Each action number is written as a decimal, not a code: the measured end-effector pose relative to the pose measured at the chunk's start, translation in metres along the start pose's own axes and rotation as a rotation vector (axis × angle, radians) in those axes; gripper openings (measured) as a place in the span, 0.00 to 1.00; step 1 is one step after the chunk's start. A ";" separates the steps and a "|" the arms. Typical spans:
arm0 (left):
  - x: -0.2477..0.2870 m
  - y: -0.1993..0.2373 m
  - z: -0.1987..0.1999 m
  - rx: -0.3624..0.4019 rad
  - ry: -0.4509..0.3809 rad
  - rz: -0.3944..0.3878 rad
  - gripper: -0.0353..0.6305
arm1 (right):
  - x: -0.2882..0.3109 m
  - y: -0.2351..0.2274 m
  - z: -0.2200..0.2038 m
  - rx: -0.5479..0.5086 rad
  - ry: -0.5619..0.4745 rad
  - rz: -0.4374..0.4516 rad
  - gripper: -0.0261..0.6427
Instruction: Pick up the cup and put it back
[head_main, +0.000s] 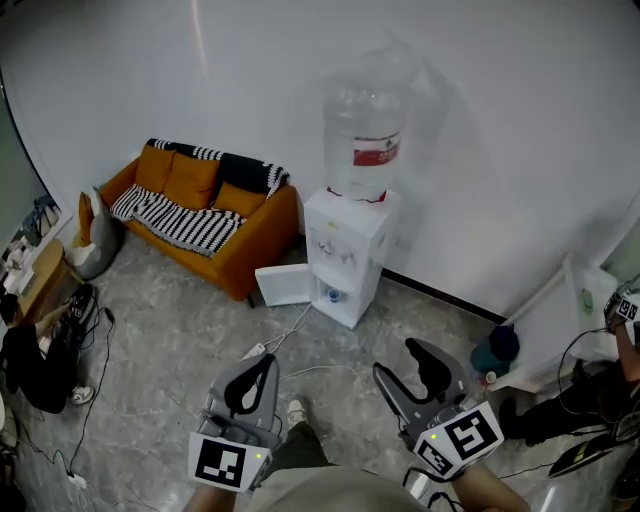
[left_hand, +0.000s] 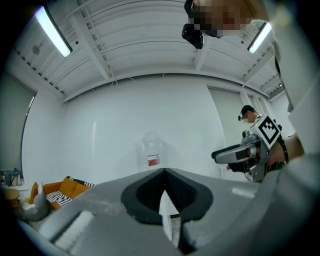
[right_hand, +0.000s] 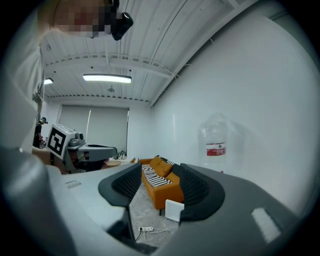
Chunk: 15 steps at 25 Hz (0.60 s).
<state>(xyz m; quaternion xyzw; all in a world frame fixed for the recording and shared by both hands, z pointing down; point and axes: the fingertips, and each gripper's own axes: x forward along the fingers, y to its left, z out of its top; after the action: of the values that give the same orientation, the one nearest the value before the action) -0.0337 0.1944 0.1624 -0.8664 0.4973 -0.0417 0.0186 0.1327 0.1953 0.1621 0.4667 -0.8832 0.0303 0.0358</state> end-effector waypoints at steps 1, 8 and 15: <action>0.010 0.014 0.000 -0.010 0.005 -0.004 0.06 | 0.016 -0.002 0.002 0.001 0.007 -0.005 0.40; 0.081 0.109 0.008 0.000 0.008 -0.053 0.06 | 0.124 -0.016 0.025 0.010 0.010 -0.040 0.40; 0.132 0.164 0.006 -0.003 0.023 -0.113 0.06 | 0.200 -0.043 0.025 0.036 0.020 -0.103 0.40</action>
<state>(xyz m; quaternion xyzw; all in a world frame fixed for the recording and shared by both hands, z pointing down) -0.1083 -0.0025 0.1518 -0.8925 0.4480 -0.0519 0.0093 0.0551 0.0049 0.1564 0.5117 -0.8569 0.0490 0.0376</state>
